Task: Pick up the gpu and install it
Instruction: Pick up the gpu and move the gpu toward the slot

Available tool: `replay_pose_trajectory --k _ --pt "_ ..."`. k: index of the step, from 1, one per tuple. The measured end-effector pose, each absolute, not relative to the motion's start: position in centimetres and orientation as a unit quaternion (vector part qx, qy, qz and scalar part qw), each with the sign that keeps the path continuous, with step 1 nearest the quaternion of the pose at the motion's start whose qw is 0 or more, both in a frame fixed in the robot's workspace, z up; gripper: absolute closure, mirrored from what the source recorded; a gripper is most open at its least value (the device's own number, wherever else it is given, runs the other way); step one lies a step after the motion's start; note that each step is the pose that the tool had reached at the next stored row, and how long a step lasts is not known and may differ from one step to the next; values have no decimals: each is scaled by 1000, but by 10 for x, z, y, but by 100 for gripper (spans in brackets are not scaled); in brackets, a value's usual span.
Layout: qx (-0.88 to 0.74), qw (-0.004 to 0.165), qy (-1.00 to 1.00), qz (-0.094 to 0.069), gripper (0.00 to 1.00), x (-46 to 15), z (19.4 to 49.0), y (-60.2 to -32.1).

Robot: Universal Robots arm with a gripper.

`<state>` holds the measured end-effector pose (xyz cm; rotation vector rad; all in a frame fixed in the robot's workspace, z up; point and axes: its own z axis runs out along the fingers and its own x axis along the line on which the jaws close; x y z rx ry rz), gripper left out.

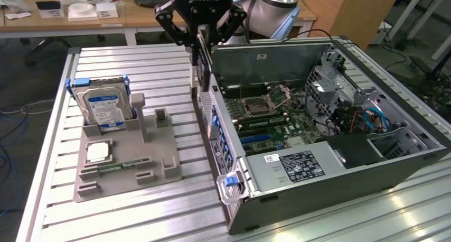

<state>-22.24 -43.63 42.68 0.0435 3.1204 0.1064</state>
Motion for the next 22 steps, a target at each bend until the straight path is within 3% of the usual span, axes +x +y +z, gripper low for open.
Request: replay_pose_trajectory --k 22 --pt "14 10 999 34 72 -196 427 -436"
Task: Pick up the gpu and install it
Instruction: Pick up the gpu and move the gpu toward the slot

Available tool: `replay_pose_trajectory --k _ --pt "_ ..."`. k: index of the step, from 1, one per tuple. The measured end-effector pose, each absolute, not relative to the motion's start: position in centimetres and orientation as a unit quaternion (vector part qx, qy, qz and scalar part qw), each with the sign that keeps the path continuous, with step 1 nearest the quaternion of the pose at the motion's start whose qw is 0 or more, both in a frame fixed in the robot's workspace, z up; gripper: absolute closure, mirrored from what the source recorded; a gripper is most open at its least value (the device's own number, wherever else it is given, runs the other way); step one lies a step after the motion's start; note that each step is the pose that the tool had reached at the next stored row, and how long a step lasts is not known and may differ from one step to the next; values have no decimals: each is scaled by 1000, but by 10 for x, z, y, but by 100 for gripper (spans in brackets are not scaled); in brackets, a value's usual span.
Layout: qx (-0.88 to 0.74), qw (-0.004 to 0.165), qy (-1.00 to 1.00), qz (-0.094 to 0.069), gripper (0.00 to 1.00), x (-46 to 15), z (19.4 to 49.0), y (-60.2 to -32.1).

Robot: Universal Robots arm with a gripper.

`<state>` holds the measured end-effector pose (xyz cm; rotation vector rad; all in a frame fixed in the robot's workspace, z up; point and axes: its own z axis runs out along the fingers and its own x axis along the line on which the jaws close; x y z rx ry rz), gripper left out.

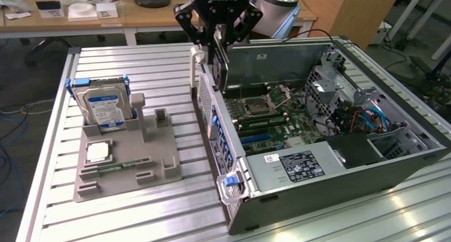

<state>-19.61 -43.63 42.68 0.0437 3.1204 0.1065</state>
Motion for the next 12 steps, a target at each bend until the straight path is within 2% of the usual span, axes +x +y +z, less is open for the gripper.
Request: replay_pose_trajectory --k 12 --pt "14 10 999 34 72 -182 427 -436"
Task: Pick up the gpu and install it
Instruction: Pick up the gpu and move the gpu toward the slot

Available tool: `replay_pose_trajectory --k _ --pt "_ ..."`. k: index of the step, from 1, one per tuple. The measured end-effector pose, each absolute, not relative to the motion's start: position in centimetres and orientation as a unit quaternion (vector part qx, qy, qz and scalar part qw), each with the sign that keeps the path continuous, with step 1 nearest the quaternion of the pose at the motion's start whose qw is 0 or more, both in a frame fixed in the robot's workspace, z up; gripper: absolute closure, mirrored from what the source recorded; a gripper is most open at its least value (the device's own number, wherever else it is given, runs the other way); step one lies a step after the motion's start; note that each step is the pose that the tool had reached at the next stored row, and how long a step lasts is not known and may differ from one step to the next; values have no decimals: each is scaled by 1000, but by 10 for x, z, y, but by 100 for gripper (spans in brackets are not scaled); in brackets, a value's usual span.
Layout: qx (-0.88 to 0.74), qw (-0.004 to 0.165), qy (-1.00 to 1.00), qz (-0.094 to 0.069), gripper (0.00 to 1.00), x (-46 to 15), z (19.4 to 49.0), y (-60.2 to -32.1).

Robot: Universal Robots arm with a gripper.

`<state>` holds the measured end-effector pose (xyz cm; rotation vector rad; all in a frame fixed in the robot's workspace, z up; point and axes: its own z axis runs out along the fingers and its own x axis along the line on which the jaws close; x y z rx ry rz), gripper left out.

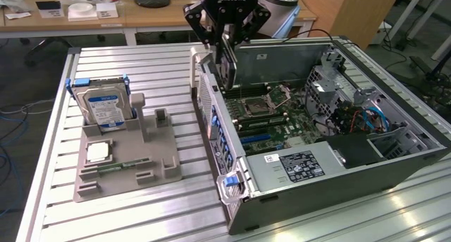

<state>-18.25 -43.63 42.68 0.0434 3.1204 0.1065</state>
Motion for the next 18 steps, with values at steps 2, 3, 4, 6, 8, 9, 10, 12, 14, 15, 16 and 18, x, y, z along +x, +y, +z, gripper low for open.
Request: replay_pose_trajectory --k 2,3,4,6,8,9,10,12,14,15,16,18 --pt "14 10 999 34 72 -180 427 -436" --pt "14 10 999 34 72 -179 427 -436" --pt "14 10 999 34 72 -178 427 -436" --pt "14 10 999 34 72 -176 427 -436" --pt "14 10 999 34 72 -173 427 -436" --pt "14 10 999 34 72 -172 427 -436" --pt "14 10 999 34 72 -171 427 -436" --pt "14 10 999 34 72 -168 427 -436" --pt "14 10 999 34 72 -165 427 -436" --pt "14 10 999 34 72 -164 427 -436" --pt "14 10 999 34 72 -162 427 -436" --pt "14 10 999 34 72 -160 427 -436"
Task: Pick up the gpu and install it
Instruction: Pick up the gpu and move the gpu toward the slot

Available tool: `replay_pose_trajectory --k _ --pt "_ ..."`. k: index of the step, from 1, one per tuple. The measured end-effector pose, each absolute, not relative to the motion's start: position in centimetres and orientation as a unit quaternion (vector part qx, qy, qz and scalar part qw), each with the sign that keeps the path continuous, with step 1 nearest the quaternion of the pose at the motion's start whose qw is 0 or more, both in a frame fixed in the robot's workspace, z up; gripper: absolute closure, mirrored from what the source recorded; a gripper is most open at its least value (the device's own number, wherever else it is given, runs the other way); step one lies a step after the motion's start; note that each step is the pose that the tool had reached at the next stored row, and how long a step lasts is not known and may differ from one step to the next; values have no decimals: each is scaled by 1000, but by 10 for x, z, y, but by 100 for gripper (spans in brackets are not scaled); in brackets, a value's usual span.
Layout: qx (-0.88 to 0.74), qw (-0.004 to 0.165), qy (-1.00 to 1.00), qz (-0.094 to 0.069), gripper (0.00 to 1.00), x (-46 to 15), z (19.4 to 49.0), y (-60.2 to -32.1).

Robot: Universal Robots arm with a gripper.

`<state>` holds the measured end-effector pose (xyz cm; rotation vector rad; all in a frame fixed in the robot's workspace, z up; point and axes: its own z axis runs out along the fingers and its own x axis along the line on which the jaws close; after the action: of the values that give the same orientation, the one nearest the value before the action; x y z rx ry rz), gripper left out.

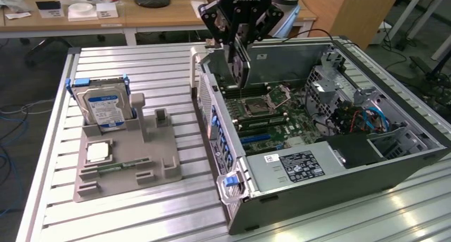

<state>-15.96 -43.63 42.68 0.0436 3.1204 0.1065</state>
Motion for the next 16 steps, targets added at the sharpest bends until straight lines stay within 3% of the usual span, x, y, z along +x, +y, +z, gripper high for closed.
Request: replay_pose_trajectory --k 16 --pt "14 10 999 34 72 -136 427 -436"
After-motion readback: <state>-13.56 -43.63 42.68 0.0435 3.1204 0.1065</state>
